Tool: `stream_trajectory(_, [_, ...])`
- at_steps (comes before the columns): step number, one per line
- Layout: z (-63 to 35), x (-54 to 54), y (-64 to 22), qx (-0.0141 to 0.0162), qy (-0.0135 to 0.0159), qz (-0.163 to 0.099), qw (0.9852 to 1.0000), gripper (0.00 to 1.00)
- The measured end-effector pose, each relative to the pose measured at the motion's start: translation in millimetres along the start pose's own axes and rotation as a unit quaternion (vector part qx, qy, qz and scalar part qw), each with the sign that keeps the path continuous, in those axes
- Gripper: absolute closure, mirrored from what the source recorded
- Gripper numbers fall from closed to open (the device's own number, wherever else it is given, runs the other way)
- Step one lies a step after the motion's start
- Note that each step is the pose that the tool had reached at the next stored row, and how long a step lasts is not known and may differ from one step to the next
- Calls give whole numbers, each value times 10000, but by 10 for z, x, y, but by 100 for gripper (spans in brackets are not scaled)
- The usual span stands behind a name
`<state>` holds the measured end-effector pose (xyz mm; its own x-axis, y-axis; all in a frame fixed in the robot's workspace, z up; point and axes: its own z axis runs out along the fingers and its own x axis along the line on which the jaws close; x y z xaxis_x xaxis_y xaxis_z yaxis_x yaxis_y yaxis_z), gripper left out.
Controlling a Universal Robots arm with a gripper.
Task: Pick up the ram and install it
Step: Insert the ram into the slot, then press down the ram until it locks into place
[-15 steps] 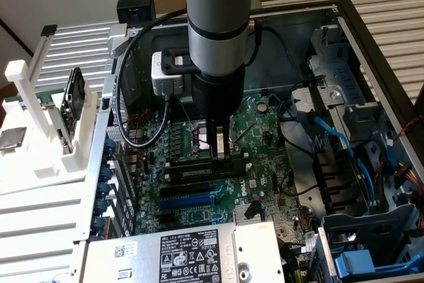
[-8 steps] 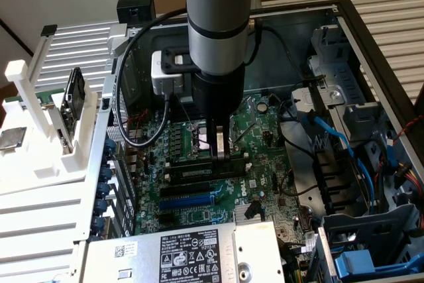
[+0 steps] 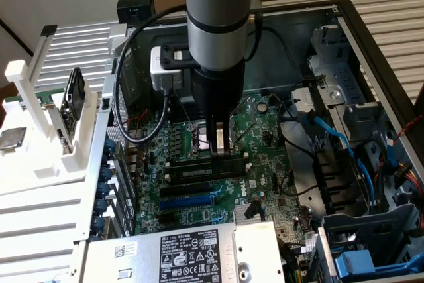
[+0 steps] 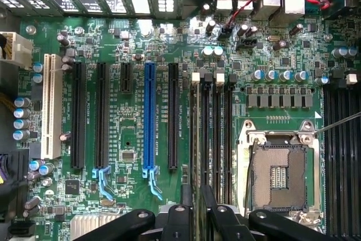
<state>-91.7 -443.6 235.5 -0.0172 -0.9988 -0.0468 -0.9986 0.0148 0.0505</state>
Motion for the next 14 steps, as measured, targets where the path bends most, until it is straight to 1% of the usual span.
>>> stream_trajectory(6, [-76,-4,4,5,0,-1,10000,79])
stream_trajectory(14, [-80,-4,4,6,0,-1,10000,79])
